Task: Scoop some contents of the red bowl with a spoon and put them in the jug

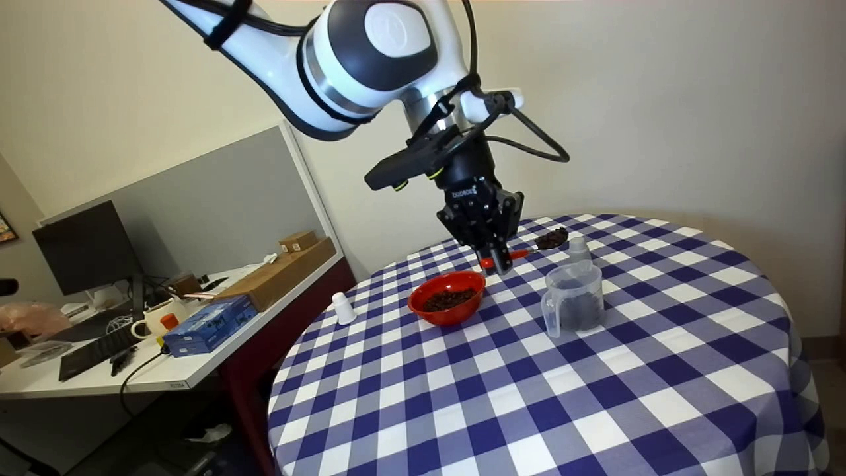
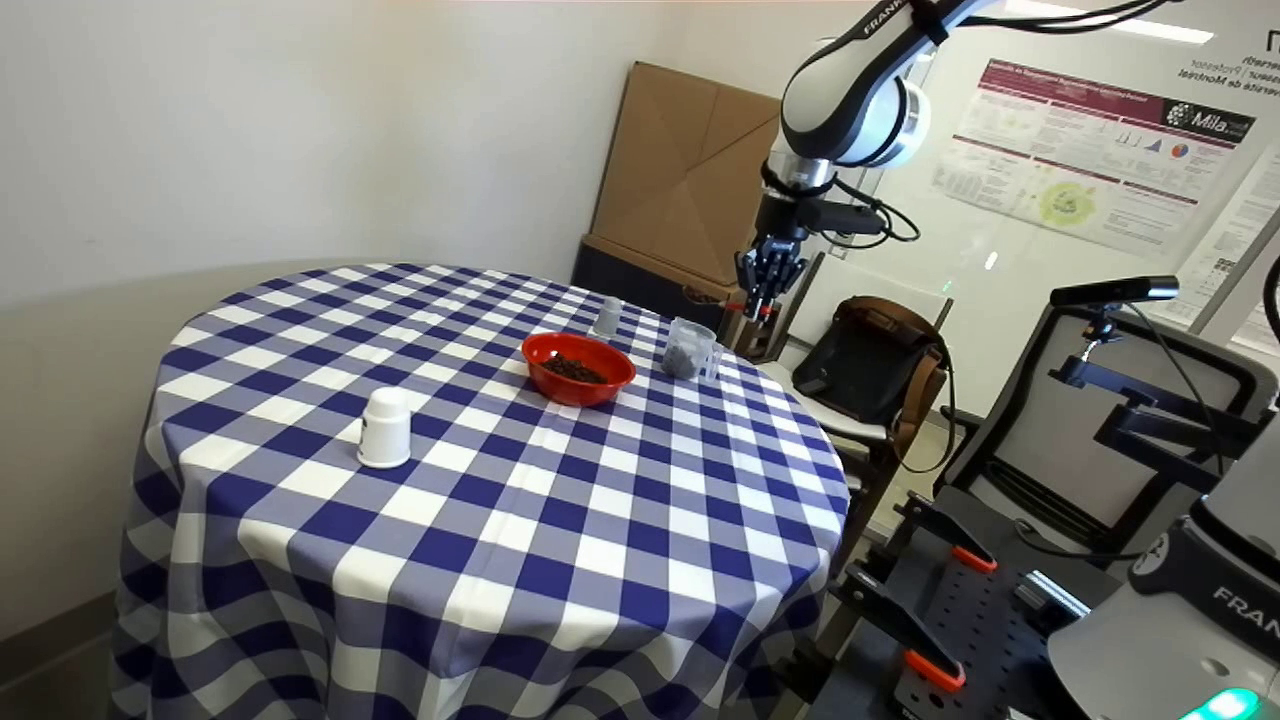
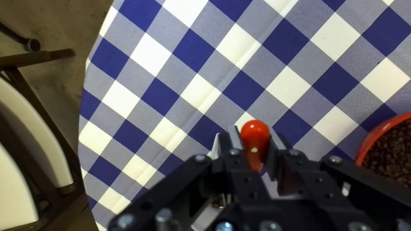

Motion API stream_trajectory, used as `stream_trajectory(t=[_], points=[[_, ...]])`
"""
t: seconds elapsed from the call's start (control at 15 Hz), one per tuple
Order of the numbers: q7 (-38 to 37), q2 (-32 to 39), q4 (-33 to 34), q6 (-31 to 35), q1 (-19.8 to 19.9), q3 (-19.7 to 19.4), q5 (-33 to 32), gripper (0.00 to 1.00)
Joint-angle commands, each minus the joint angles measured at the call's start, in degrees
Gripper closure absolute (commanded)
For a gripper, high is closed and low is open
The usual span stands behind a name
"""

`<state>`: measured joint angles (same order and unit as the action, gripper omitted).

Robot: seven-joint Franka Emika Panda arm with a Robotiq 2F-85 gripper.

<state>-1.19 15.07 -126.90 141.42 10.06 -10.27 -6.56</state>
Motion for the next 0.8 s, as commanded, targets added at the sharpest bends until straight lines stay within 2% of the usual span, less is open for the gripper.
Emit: stream_trajectory(t=[0.0, 0.73], points=[[0.84, 1.37, 1.42, 0.01, 0.35, 0.0, 1.1, 0.89], [0.36, 2.14, 0.89, 0.16, 1.18, -1.19, 0.34, 0.89]])
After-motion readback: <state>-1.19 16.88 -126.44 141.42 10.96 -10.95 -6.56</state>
